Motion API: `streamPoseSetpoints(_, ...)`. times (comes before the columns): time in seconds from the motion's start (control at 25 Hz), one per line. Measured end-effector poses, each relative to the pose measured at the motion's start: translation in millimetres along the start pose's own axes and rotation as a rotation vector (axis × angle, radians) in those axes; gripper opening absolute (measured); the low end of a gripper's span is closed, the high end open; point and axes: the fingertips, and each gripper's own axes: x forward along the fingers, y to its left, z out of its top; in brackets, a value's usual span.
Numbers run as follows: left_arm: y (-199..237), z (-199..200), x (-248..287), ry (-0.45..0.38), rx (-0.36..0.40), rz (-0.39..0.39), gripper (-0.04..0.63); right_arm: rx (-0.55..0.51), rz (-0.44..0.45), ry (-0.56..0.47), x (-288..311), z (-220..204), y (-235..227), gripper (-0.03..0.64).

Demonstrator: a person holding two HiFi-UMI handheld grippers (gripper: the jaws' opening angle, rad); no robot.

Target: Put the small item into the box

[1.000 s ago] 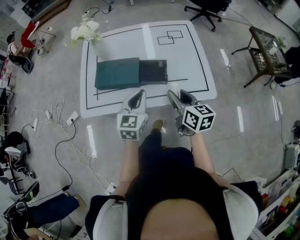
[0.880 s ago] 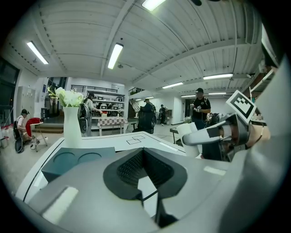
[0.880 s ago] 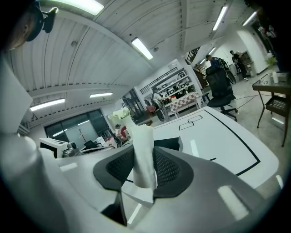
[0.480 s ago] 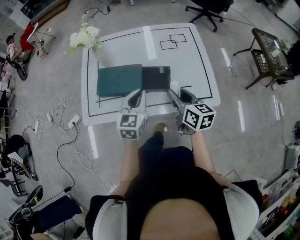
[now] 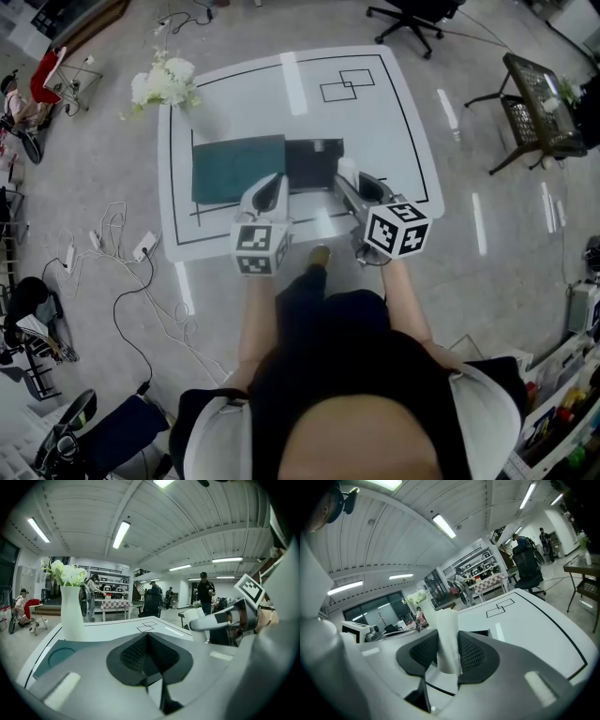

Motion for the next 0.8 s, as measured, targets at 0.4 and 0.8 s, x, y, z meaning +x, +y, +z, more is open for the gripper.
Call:
streamPoseSetpoints(0.4, 16.9, -0.7, 20.1, 0.001, -0.012, -0.018, 0.009, -0.005, -0.021, 0.019, 27.0, 4.5, -9.4, 0.129)
streamPoseSetpoints(0.8, 27.9, -0.6, 38.5, 0.009, -0.015, -0.043, 0.009, -0.023, -0.032, 0.027, 49.3, 16.0, -17.2, 0.129)
